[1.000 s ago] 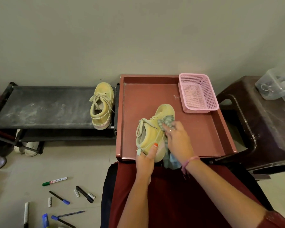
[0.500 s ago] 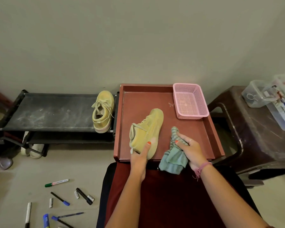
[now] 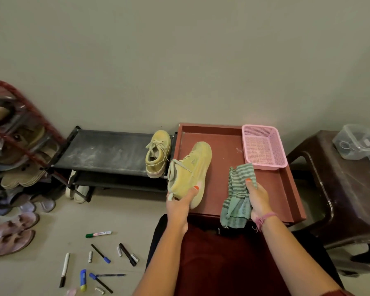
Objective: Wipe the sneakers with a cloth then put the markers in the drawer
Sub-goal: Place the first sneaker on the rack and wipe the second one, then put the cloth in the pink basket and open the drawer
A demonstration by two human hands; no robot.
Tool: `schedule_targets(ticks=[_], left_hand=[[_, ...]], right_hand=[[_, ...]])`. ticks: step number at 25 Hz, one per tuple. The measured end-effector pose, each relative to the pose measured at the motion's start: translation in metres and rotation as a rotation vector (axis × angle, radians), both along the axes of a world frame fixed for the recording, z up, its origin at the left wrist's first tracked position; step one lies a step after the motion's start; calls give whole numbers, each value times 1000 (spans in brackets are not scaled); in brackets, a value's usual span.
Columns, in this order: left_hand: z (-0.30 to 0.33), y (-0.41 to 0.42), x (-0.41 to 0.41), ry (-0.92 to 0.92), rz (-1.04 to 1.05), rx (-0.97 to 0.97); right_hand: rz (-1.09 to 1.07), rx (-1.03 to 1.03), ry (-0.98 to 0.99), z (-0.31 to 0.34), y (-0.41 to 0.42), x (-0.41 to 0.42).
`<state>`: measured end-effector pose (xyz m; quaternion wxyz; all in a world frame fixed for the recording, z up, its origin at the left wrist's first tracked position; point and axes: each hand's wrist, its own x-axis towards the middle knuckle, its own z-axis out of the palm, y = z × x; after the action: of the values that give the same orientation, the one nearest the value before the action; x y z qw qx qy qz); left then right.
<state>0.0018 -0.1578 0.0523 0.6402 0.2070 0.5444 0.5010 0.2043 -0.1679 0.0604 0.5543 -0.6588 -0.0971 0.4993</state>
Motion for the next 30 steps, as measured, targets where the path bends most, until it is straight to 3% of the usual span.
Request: schedule_targets(ticks=[6, 10, 23, 30], left_hand=[[23, 25, -95, 350, 133, 308], [21, 64, -139, 555, 179, 322], [-60, 181, -155, 614, 172, 179], [-103, 191, -151, 631, 80, 114]], right_hand=[[-16, 1, 113, 2, 22, -25], [-20, -21, 161, -6, 40, -43], [18, -20, 275, -38, 80, -52], [33, -35, 294, -59, 85, -44]])
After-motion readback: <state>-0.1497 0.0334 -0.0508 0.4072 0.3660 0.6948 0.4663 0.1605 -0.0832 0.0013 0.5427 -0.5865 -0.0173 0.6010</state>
